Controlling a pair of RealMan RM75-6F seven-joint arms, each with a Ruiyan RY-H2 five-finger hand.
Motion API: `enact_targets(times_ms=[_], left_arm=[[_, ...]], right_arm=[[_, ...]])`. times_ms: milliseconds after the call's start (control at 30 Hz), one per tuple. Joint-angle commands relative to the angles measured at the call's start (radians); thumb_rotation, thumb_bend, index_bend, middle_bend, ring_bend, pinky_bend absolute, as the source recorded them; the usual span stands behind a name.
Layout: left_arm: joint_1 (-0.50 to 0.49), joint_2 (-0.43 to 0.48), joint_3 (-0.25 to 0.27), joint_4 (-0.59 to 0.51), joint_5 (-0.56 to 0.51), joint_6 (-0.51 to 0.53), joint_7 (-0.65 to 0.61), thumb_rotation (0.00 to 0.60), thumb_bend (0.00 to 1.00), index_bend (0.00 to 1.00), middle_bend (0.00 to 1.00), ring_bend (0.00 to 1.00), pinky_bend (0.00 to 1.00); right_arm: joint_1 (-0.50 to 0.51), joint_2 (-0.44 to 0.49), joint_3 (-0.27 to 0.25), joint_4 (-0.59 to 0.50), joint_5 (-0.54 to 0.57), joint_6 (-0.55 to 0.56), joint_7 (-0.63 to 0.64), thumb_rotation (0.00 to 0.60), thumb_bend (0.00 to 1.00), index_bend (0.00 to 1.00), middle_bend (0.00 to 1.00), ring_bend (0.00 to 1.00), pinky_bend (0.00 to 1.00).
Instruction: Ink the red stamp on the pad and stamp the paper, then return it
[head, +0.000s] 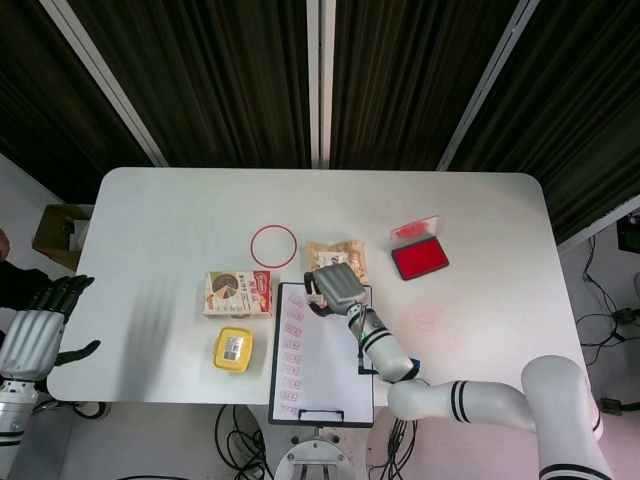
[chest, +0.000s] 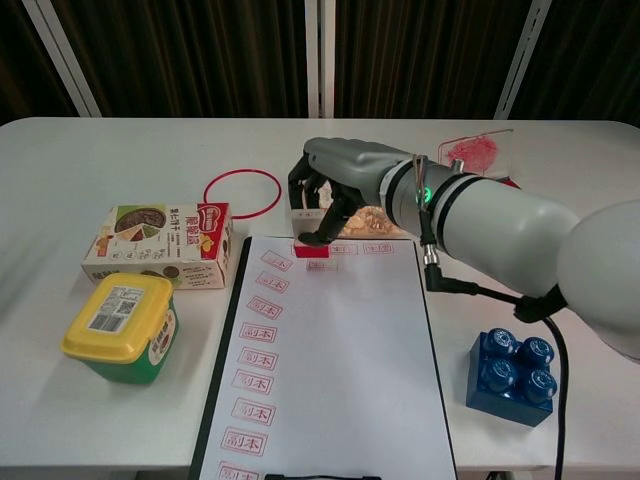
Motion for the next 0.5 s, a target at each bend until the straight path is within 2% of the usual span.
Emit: enact_targets(times_ms=[33, 200, 367, 500], left_arm=[[-0.001, 0.001, 0.0, -0.006, 0.003, 0.001, 0.007, 0.6, 0.0, 0.14, 0.14, 0.12, 0.2], [-0.001, 0.003, 0.002, -0.022, 0.005, 0.0, 0.025, 0.6, 0.0, 0.14, 0.14, 0.12, 0.2], [-0.002, 0.003, 0.003, -0.033, 0.008, 0.0, 0.038, 0.6, 0.0, 0.14, 0.14, 0.12, 0.2], [-0.006, -0.002, 0.003, -0.036, 0.009, -0.007, 0.046, 0.6, 0.0, 0.14, 0.14, 0.12, 0.2]], right_arm=[[-0.028, 0.078, 0.02, -0.105, -0.033, 0.042, 0.024, 0.6, 0.5, 1.0, 0.9, 0.9, 1.0], [-0.083, 0.193, -0.001, -0.207, -0.071, 0.066, 0.062, 0.6, 0.5, 1.0, 0.9, 0.9, 1.0], [-0.16, 0.338, -0.077, -0.256, -0.146, 0.045, 0.135, 0.6, 0.5, 1.0, 0.9, 0.9, 1.0], [-0.219, 0.43, -0.138, -0.25, -0.221, 0.013, 0.229, 0.6, 0.5, 1.0, 0.9, 0.9, 1.0]])
